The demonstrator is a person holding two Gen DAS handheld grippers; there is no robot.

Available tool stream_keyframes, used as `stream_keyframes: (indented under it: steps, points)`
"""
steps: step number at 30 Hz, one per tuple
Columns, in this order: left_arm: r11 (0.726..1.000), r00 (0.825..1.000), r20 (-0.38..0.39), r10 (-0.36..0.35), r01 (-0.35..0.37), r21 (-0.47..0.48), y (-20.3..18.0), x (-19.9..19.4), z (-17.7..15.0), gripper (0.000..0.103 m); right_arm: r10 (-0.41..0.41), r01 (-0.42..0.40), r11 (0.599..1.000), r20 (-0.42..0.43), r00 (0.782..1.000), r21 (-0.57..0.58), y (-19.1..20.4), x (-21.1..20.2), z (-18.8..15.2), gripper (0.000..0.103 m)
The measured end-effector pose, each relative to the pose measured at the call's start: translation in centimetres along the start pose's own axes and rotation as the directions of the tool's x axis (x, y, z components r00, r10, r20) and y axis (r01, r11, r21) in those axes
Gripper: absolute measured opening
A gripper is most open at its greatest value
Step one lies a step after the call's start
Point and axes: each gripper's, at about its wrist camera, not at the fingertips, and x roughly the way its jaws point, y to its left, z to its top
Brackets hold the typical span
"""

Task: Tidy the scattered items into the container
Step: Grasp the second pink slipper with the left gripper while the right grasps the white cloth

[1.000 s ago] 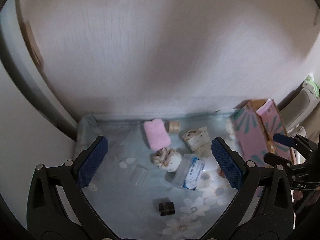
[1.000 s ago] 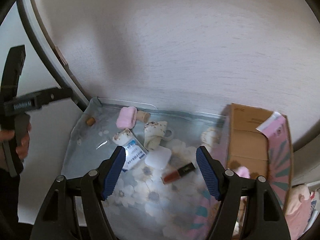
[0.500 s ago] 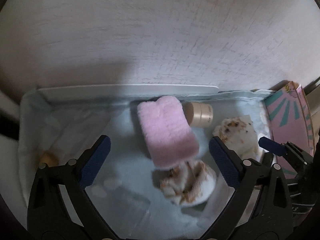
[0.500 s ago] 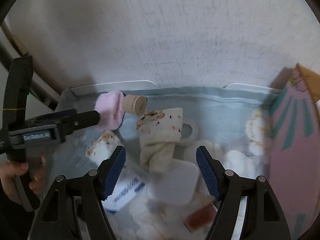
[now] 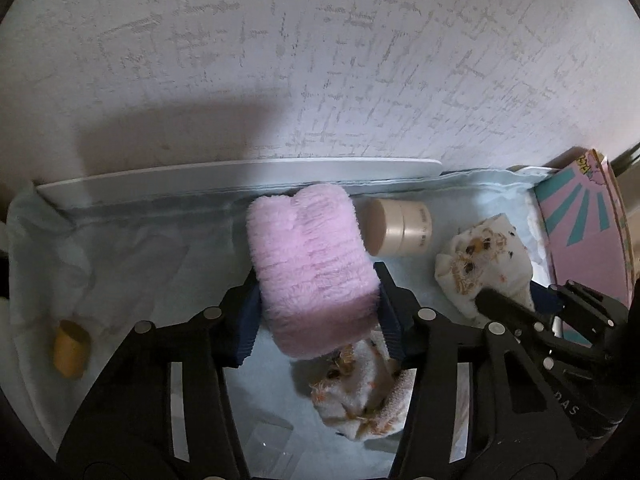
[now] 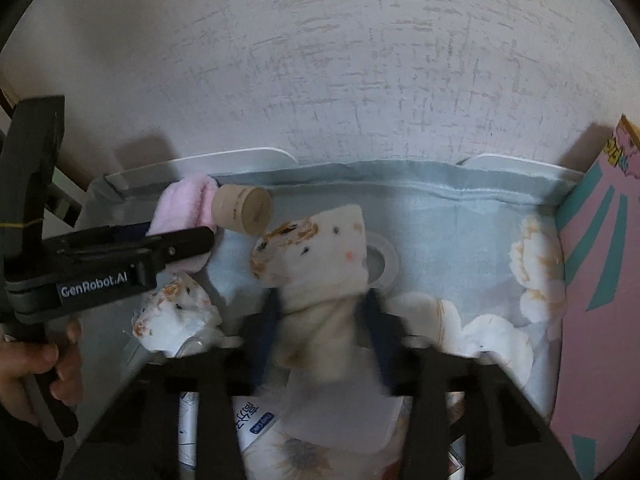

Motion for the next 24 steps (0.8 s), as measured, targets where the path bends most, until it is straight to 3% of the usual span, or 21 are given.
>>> stream_keyframes:
  steps: [3, 10, 17, 24]
  points:
    - [1.0, 1.0, 0.017, 0.004, -0.004, 0.001, -0.2, -1.2, 0.0, 0.046, -0.015, 0.015, 1.0, 0.017, 1.0, -0.007, 0.2, -0.9, 0.0, 0.021]
    - [1.0, 0.999, 0.052, -0.005, 0.005, -0.001, -1.1, -5.6, 0.0, 0.046, -0.018, 0.02, 0.999, 0.066, 0.998, -0.028, 0.3, -4.7, 0.7, 0.021]
    - [1.0, 0.994, 0.109, -0.011, 0.01, 0.01, -2.5, -11.5, 0.3, 0.046, -0.011, 0.013, 1.0, 0.132, 0.991, -0.02, -1.0, -11.0, 1.9, 0.021]
    - [0.999, 0.984, 0.179, -0.022, 0.014, 0.045, -7.6, -16.2, 0.7, 0.046, -0.002, 0.006, 1.0, 0.198, 0.98, -0.023, -3.4, -17.8, 1.9, 0.021]
